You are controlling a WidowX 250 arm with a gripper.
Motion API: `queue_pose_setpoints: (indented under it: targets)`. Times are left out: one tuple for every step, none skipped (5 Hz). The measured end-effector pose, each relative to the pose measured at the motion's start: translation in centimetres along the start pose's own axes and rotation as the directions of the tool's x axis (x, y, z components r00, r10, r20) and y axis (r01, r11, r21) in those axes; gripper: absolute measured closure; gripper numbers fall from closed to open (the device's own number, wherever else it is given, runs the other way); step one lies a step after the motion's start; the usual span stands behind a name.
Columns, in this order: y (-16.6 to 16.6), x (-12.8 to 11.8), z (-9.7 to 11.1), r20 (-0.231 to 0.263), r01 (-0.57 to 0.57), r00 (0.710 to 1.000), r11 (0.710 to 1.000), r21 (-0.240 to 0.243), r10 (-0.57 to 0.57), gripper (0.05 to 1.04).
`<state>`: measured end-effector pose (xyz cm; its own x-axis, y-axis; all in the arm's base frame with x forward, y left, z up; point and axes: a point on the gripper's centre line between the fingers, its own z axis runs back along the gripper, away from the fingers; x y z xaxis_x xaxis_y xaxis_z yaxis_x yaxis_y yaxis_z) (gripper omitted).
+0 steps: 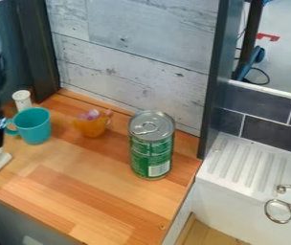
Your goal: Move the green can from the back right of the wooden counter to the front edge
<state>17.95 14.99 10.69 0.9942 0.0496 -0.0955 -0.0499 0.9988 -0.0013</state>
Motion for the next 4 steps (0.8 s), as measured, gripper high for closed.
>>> queue_pose_setpoints:
  targets:
    - [-2.0,1.3,2.1,0.037,0.028,0.999,0.999,-0.015,-0.027,0.083]
    - [-4.4,2.6,4.8,0.154,0.021,0.988,1.000,-0.017,-0.018,0.083]
    - [-6.5,4.7,7.8,0.287,0.027,0.958,1.000,-0.011,-0.022,0.083]
    - [-8.5,7.2,8.9,0.389,0.023,0.921,1.000,-0.016,-0.015,0.083]
